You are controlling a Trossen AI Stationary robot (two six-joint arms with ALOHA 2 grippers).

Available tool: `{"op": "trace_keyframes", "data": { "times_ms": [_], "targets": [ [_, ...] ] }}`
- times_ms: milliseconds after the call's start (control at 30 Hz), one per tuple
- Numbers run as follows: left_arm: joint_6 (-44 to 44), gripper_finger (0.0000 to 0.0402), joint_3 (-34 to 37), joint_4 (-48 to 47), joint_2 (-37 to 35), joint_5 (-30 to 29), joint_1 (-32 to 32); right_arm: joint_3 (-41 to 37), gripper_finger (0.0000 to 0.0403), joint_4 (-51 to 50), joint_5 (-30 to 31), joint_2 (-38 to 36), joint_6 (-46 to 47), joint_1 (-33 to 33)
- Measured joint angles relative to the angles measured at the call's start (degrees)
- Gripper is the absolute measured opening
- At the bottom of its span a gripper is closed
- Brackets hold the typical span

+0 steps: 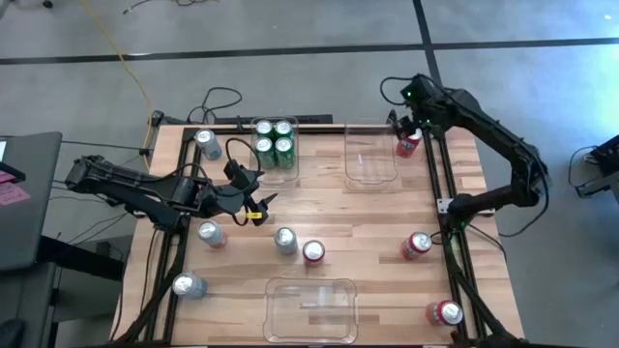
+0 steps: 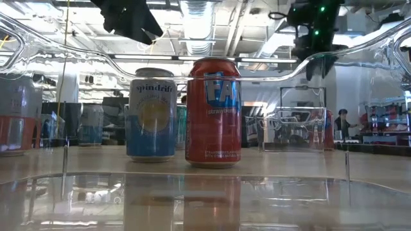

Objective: Sort soda cans
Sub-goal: Put the red soda can into the top right transparent bin

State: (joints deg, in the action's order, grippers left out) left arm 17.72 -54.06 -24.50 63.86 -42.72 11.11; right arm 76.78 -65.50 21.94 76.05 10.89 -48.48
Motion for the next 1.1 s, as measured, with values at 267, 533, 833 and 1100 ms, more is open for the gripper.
{"op": "trace_keyframes", "data": {
  "times_ms": [267, 533, 833, 1100],
  "targets": [
    [0.2, 0.0338, 0.0, 0.0, 0.0, 0.0, 0.0, 0.0, 0.0286, 0.4, -4.0, 7.2, 1.6, -8.7],
    [0.0, 0.0338, 0.0, -0.6, 0.0, 0.0, 0.0, 0.2, 0.0286, 2.7, -13.4, 13.5, 4.1, -11.8],
    [0.0, 0.0338, 0.0, -1.9, 0.0, 0.0, 0.0, 0.3, 0.0286, 2.4, -13.3, 15.5, 4.4, -13.3],
    [0.0, 0.0338, 0.0, -1.9, 0.0, 0.0, 0.0, 0.3, 0.0286, -0.6, -11.4, 17.4, 4.3, -12.1]
  ]
}}
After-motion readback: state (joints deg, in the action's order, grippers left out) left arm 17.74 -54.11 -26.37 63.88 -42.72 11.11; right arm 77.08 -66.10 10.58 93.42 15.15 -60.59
